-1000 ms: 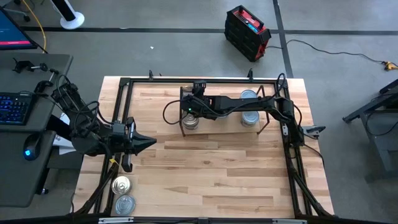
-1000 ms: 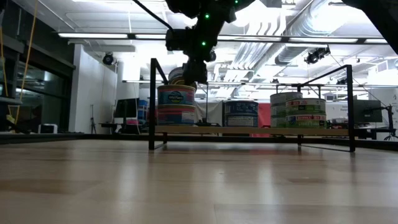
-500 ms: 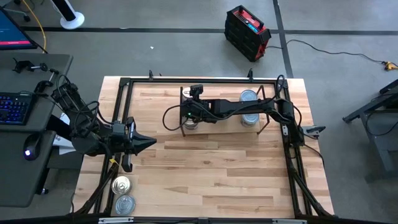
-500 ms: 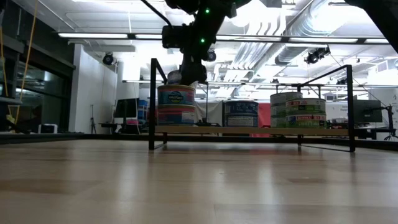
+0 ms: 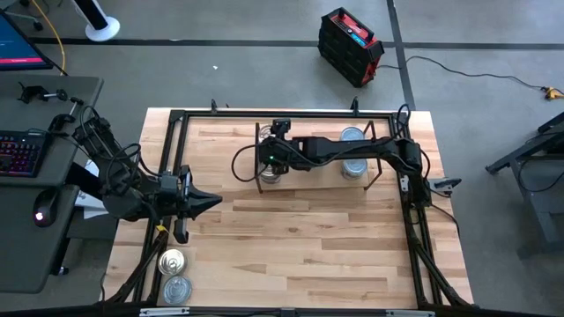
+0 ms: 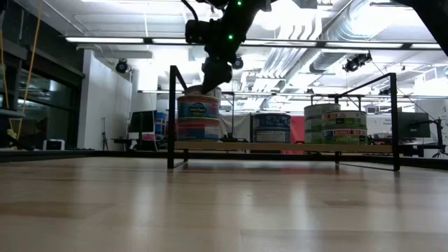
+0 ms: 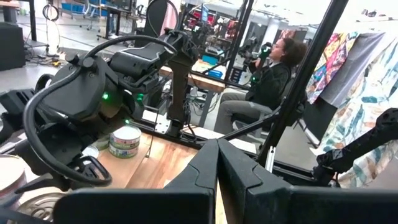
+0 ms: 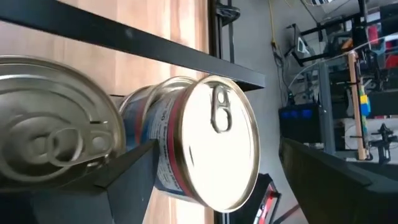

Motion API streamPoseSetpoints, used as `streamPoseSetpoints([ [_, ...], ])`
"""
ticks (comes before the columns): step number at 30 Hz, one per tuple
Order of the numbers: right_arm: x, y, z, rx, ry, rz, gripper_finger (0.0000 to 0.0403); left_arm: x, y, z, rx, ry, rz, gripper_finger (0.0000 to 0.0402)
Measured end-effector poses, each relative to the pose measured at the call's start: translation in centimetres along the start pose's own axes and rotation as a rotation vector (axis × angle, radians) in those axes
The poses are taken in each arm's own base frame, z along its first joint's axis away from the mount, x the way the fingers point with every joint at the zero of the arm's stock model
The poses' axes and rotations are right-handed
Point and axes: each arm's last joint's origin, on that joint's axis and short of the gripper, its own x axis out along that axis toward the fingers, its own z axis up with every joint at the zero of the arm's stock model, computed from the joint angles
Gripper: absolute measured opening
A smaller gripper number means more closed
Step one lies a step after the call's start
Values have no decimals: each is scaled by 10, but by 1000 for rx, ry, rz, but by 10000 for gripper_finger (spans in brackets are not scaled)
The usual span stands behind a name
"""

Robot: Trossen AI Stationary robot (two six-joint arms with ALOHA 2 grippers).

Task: Stack canned seafood by type on shelf
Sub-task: Stack the blue-pink tuna can on top of the other blue-pink tuna can on the shelf, then move the blue-pink tuna can to the center of the table

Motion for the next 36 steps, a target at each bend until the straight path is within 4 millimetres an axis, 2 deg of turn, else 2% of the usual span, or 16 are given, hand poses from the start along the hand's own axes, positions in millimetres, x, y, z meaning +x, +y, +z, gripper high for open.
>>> streamPoseSetpoints([
  [9,2,-6,3,64,-33,-28,322,0,0,-1,-6,7,3,0],
  [14,-3,-5,-1,22,9,-19,322,0,1,-2,-19,15,6,0],
  [17,-22,-10,-8,26,44,11,321,0,2,-4,-28,30,12,0],
  [20,-47,-18,-21,111,102,88,321,1,5,-13,-31,84,46,0],
  [23,-70,-23,-41,194,225,183,321,11,9,-29,-50,151,125,0],
  [26,-90,-24,-62,234,354,201,321,26,7,-45,-91,204,179,0],
  [28,-103,-17,-75,275,371,228,321,39,2,-57,-132,267,167,0],
  [31,-124,4,-96,386,351,292,321,54,-6,-84,-174,486,99,0],
  [36,-151,51,-135,647,312,380,321,48,-10,-120,-304,861,146,0],
])
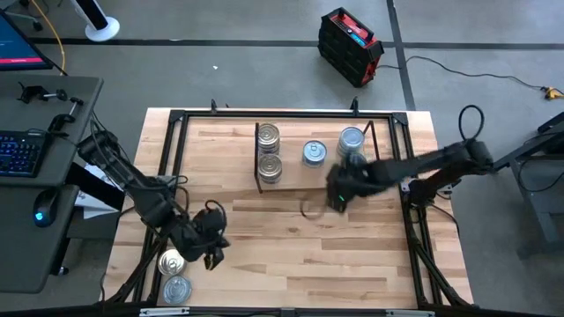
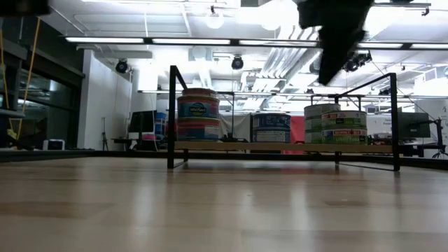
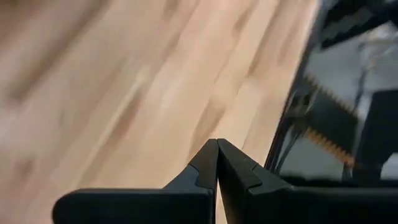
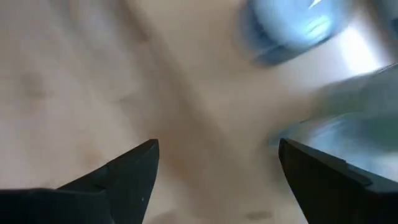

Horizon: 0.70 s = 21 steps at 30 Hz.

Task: Stack canned seafood by type on shelf
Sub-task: Move the blue-pink tuna can to the center of the table

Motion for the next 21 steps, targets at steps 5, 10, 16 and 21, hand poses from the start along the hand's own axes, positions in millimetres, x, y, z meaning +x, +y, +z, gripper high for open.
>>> streamPoseSetpoints([
  [5,8,34,-38,146,-77,226,320,0,11,-18,-158,263,113,0],
  [10,21,64,-52,223,-133,346,320,-4,16,-26,-419,503,209,0],
  [16,36,81,-53,219,-146,373,320,-8,9,-48,-519,605,266,0],
  [21,43,84,-50,197,-160,373,320,9,5,-80,-477,676,429,0],
])
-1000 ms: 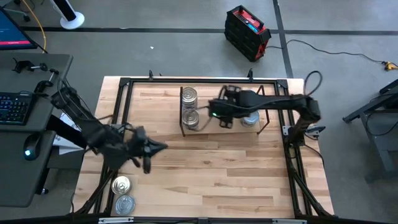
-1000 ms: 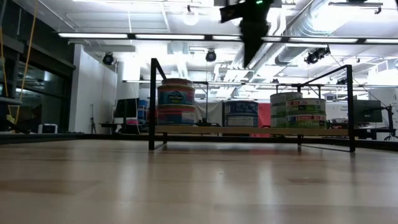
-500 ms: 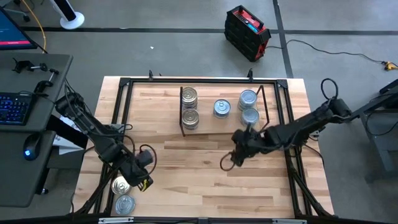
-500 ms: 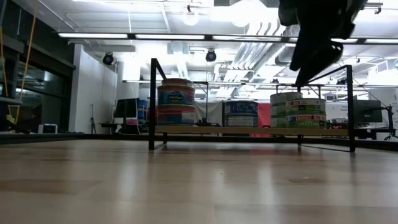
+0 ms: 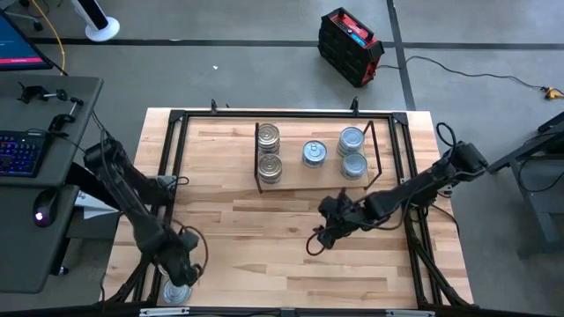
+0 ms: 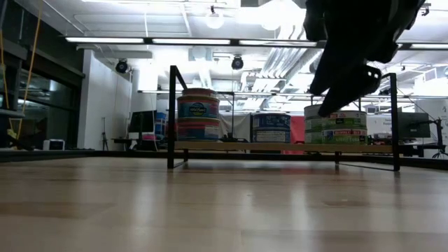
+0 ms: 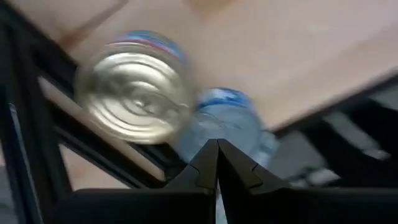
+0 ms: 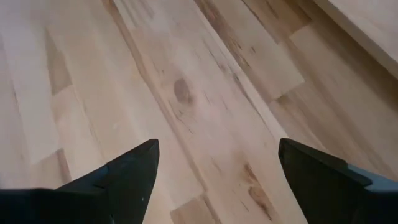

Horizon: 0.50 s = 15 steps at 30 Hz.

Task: Stack canned seafood by type on shelf
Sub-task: Move the blue-pink tuna can to the center of the table

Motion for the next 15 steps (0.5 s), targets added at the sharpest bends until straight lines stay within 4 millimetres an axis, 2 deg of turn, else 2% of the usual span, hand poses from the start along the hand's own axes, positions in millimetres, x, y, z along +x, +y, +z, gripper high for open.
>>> streamPoseSetpoints([
  [5,3,-4,9,-6,-25,2,320,28,0,4,89,-54,197,0],
  [8,5,-7,15,-9,-39,10,320,41,-1,8,217,-58,287,0],
  [15,8,-12,23,-1,-13,46,320,61,-5,11,400,-10,368,0],
])
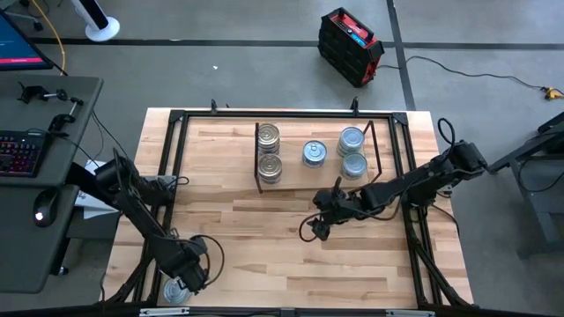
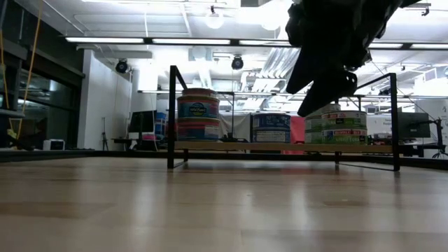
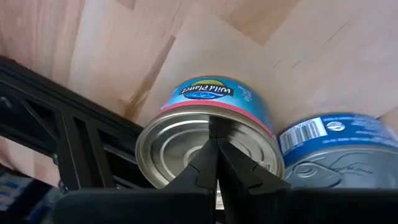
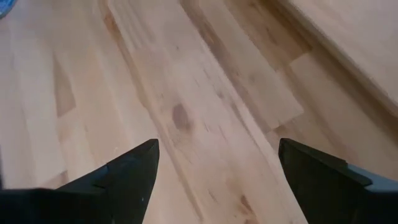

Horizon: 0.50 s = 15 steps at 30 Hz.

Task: Stack canned seafood by type on shelf
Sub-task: Move the blue-pink tuna can to the center of the table

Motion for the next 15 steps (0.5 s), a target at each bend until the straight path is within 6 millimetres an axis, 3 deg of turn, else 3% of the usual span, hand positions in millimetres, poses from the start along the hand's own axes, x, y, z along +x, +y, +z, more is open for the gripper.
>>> streamPoseSetpoints([
  [6,-5,6,-4,-14,10,42,320,-4,-1,21,68,-72,-28,0],
  [15,-10,16,-15,-37,79,111,320,-30,-10,104,191,-611,-189,0],
])
